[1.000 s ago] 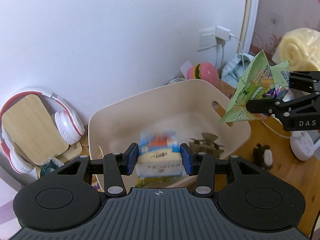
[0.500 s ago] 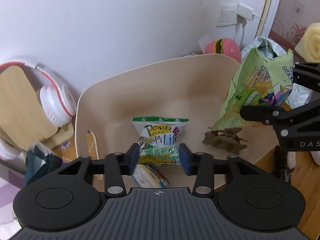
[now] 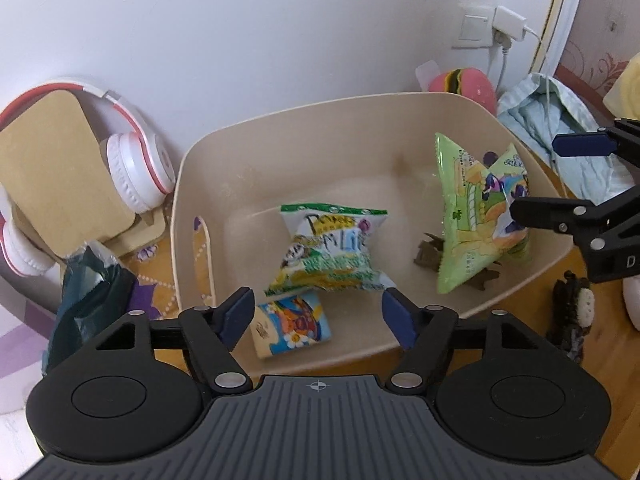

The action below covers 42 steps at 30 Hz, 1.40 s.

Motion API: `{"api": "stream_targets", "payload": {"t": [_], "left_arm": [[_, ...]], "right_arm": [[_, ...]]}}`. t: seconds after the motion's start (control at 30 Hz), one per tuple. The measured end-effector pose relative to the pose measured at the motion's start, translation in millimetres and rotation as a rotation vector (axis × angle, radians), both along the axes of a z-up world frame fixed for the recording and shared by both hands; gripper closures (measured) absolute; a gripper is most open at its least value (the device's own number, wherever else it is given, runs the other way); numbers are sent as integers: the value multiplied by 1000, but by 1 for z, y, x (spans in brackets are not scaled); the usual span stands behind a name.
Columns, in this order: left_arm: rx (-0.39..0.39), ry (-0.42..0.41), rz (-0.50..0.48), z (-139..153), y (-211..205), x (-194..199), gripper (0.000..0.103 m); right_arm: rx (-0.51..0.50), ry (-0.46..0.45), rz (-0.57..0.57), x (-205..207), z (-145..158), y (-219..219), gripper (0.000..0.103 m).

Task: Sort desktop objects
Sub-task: 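Open both tools to release the tissue pack and candy bag into the basket, then grasp the blue-white tissue pack with the left tool while the right tool grasps the brown scrunchie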

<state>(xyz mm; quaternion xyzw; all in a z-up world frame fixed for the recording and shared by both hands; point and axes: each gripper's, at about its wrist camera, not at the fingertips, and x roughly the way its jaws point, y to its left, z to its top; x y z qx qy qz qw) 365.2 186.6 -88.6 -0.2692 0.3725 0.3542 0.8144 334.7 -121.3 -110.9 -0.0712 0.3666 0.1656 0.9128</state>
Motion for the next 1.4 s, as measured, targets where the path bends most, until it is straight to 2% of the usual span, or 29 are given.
{"api": "stream_targets", "payload": {"t": [0.2,0.33,0.57,0.83,0.93,1.1,1.13,1.2,1.4], "left_arm": [[-5,-45,66,4,-12,-6,27],[-20,-64,93,9,-20,-8,27],[44,-64,129,16,-40,-16,27],[67,-46,167,13,-66,-34,27],[46,-21,186,3,-74,-41,27],[-40,0,188,-18,-83,-53,27],[-58,4,191,-22,-85,-54,27],[-83,18,193,-30,-89,-56,27],[-156,26,218,-50,-96,-58,27]], "right_arm": [[-4,3,-39,-21,7,-19,0],[-15,-4,-48,-36,8,-36,0],[-28,0,-82,-60,4,-67,0],[-50,46,-146,-82,-12,-98,0],[-43,74,-178,-90,-20,-105,0],[-17,129,-208,-101,-34,-107,0],[-15,151,-214,-102,-37,-105,1],[-15,194,-230,-102,-45,-102,10],[46,293,-286,-104,-66,-96,10]]}}
